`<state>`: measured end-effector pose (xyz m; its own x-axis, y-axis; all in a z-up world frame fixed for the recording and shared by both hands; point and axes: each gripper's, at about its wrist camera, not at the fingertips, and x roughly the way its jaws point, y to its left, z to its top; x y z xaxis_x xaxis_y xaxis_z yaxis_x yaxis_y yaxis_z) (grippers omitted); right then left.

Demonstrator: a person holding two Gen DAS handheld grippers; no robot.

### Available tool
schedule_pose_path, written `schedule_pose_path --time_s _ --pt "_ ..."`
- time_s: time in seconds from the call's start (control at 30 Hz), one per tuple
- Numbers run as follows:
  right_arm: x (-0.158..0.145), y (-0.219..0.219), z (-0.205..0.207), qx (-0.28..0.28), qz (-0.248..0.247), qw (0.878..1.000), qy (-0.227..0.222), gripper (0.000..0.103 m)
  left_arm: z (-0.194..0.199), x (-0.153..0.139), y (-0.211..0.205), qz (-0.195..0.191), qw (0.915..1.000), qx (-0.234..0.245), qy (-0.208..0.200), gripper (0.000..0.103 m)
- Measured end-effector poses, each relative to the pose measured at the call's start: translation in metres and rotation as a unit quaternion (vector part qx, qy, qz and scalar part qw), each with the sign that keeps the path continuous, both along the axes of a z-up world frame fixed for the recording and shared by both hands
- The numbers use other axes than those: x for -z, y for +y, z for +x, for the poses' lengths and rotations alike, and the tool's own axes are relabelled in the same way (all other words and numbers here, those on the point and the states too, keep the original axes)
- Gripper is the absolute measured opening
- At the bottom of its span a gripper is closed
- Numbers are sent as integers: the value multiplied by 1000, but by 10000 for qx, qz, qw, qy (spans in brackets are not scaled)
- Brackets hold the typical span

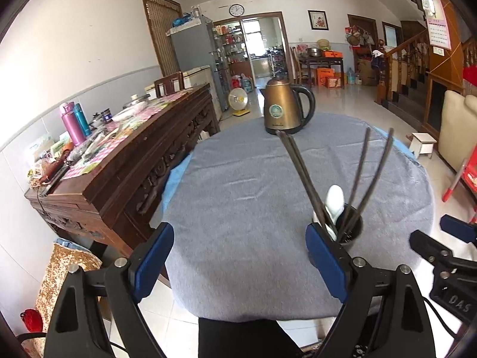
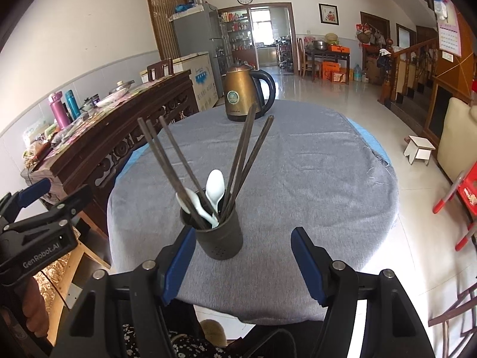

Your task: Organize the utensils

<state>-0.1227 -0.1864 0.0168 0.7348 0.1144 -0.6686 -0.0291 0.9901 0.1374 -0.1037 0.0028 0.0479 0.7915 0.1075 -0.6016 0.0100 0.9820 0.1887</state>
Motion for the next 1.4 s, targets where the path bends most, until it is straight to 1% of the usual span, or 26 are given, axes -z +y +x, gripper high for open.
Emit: schedule_pose_path --time_s 0.17,0.4,0.73,1.07,1.4 --pt "-1 4 -7 25 -76 9999 -62 70 -6 3 -2 20 9999 97 78 90" --pt "-5 -1 -10 135 -52 9997 -180 70 -11 2 1 -33 10000 34 -9 90" --pt "-7 -3 -15 153 -72 9994 -288 70 -16 5 -6 93 9998 147 -20 90" --pt "-7 -3 -16 149 -116 9993 -329 70 -16 5 -6 16 9998 193 22 90" --pt "-7 -3 -14 103 -81 9992 -365 70 -14 4 0 -67 9999 80 18 90"
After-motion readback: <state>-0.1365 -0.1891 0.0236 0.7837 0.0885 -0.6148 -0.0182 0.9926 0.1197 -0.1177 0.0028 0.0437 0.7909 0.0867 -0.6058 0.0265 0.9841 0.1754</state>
